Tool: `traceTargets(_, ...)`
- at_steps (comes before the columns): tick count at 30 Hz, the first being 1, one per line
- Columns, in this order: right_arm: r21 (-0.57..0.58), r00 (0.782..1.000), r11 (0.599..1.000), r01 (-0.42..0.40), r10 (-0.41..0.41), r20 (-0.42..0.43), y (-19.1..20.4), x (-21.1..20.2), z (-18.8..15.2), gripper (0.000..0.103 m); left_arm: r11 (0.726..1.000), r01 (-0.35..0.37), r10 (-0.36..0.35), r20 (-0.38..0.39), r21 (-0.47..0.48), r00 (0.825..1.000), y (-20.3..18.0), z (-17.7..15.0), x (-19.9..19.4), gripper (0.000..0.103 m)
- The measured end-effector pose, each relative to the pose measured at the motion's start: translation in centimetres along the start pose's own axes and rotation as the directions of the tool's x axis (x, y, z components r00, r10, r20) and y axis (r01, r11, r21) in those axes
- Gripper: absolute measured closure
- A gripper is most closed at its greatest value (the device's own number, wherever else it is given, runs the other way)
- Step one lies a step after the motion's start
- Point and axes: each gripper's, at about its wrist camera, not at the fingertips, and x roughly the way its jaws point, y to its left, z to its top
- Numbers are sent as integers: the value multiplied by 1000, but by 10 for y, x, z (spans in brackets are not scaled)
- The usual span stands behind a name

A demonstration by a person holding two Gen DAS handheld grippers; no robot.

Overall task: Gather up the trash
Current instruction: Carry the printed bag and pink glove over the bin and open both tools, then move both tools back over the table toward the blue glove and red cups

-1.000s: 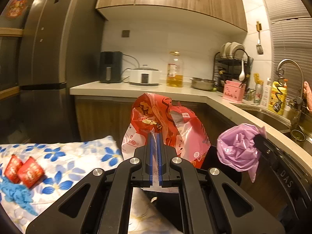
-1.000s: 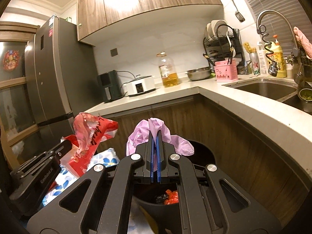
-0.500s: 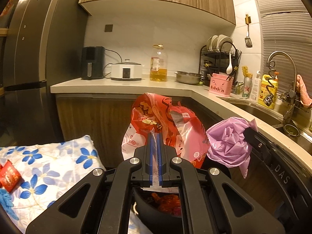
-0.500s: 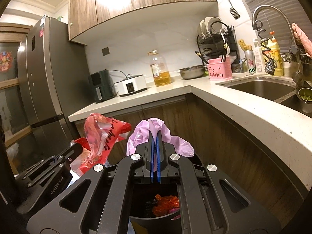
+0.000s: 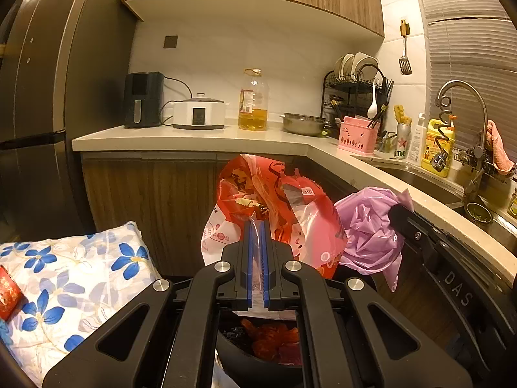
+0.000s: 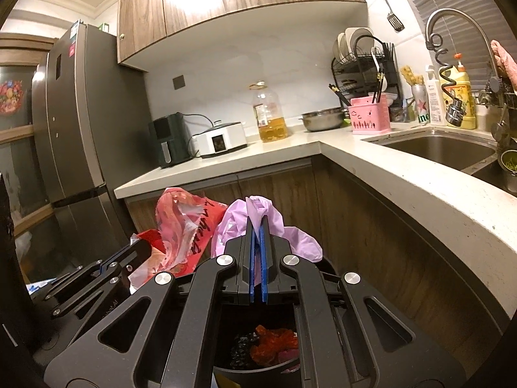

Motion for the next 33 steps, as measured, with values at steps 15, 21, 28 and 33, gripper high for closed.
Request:
traceTargets(15,34,999,999,35,-34,-28,-12,6,-6,58,1000,-9,8,-37,-21,999,10,-12,11,41)
traceTargets(21,33,998,998,50,-49,-26,-10,-2,-12,36,995,-80,78,-43,-52,996,25,-19,1,16)
traceTargets(28,11,999,999,40,-40,-32,4,-15,-16,19,983,-178,175,-60,-53,983,40,-25,-17,8)
traceTargets(33,-4,999,999,35,-36,-39,14,-23,-18,17,974,-217,214,-55,-58,975,48,-26,-35,7)
